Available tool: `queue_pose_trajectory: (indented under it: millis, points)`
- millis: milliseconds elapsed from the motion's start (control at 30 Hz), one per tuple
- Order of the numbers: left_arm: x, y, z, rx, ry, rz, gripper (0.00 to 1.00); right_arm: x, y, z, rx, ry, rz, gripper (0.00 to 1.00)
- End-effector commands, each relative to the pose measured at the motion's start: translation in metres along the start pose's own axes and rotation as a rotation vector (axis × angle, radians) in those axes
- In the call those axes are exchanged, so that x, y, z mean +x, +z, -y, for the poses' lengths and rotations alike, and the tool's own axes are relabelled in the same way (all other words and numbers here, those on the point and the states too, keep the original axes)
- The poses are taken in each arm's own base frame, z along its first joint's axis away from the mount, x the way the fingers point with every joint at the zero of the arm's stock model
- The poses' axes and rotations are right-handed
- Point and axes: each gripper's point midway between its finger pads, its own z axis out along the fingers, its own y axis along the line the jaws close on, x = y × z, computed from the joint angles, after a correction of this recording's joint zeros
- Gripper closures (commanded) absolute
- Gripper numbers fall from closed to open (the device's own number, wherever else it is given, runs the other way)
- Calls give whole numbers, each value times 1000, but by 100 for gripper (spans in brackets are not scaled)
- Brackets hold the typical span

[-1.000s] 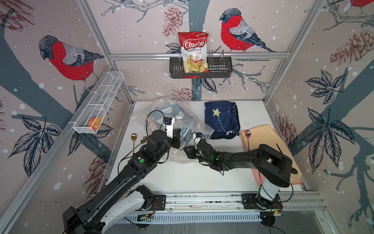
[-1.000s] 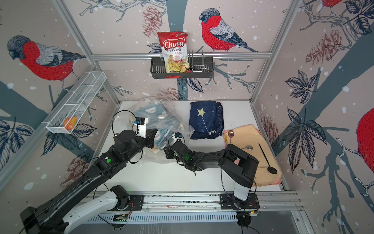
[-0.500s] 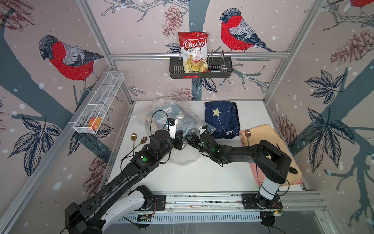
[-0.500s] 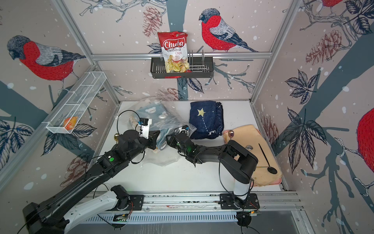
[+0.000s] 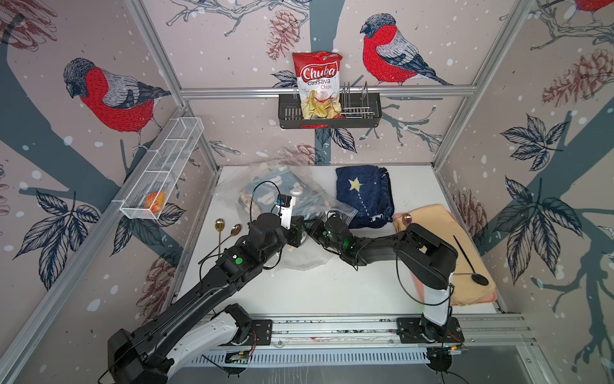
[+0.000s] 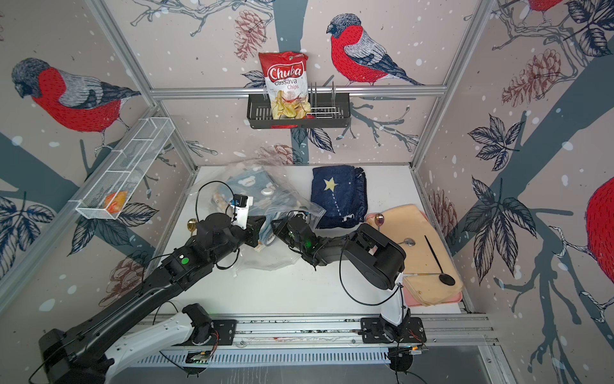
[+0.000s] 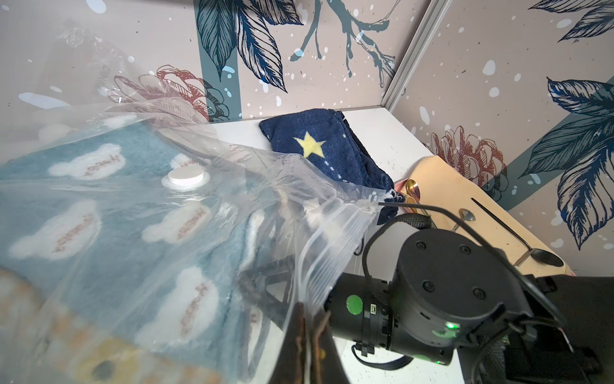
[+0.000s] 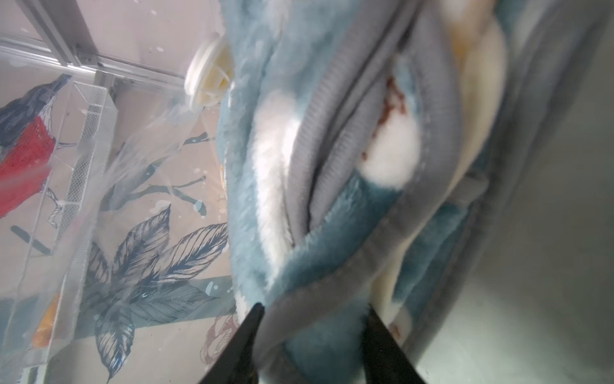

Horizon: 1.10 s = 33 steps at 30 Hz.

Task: Take the blanket out of the vacuum bag
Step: Take out the blanket from the vacuum bag.

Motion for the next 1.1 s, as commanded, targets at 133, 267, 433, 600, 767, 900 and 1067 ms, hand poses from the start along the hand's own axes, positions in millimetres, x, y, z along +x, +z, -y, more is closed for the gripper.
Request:
queue_pose_trajectory:
  millis: [133, 267, 433, 600, 767, 900, 1067]
  points:
    - [-9, -3, 4, 17, 5, 27, 93, 8, 1, -43, -83, -98, -25, 86]
    - [-8, -3, 3, 12, 7, 26, 93, 6, -1, -59, -133, -104, -32, 98]
    - [-9, -3, 2, 6, 8, 31, 93, -7, -11, -82, -212, -77, -24, 100]
    - [-10, -4, 2, 2, 8, 34, 94, -10, -22, -97, -274, -51, -27, 100]
    - [-10, -3, 2, 3, 10, 33, 94, -4, -19, -83, -280, 10, -52, 98]
    - [-10, -4, 1, 0, 10, 33, 94, 3, -14, -63, -262, 67, -72, 87]
    - [-10, -3, 2, 1, 11, 32, 93, 4, -14, -46, -248, 100, -73, 60]
